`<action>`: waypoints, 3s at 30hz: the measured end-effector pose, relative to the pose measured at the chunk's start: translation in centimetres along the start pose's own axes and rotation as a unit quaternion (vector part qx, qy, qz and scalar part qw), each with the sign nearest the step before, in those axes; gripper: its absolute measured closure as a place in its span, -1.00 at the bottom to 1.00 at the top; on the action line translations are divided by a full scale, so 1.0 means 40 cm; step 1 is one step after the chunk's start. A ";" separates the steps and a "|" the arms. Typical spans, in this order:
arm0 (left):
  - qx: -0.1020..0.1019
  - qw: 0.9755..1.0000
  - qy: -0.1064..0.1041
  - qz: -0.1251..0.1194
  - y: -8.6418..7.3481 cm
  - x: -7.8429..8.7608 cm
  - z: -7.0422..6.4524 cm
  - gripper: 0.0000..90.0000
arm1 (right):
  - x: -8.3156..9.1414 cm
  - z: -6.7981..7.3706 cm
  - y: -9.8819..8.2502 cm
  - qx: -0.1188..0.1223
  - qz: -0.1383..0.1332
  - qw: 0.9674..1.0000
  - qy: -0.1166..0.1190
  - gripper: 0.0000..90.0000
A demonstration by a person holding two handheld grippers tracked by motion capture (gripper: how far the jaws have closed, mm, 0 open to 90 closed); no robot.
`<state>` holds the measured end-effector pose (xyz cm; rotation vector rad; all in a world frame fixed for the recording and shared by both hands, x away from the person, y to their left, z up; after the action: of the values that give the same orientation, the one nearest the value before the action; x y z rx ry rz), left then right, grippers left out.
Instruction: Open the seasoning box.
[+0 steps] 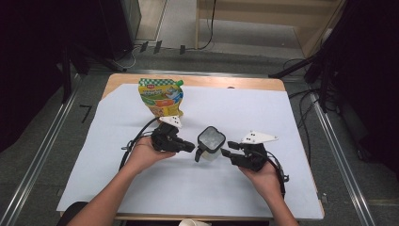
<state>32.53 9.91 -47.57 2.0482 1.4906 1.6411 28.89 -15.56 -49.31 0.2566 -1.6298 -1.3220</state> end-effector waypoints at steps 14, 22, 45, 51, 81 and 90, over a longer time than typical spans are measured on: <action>-0.008 1.000 -0.005 0.012 0.002 -0.021 -0.015 1.00 | -0.020 0.001 -0.003 -0.006 0.010 1.000 -0.008 1.00; -0.016 1.000 -0.005 0.015 0.002 -0.028 -0.022 1.00 | -0.027 -0.001 -0.003 -0.007 0.014 1.000 -0.005 1.00; -0.030 0.999 -0.020 0.029 -0.002 -0.094 -0.061 1.00 | -0.050 -0.005 0.005 -0.010 0.014 1.000 -0.010 1.00; -0.029 0.999 -0.027 0.029 -0.001 -0.085 -0.062 1.00 | -0.041 -0.005 0.008 -0.009 0.011 1.000 -0.014 1.00; -0.030 0.999 -0.020 0.002 0.014 0.051 -0.002 0.21 | -0.018 0.147 -0.001 0.001 0.016 1.000 0.014 1.00; -0.044 0.999 -0.013 -0.001 0.012 0.045 0.001 0.07 | -0.048 0.176 0.002 0.007 0.016 1.000 0.021 1.00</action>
<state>32.72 11.02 -46.06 2.0130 1.3866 1.6429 24.42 -9.84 -49.76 0.2640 -1.6029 -1.2737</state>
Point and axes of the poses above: each handheld gripper's, and its own axes: x roughly backward along the jaws, y roughly out of its top, z roughly to its left, the point moved 3 cm from there along -x, roughly forward along the jaws, and after that the axes turned 8 degrees about x, right-handed, at the moved point
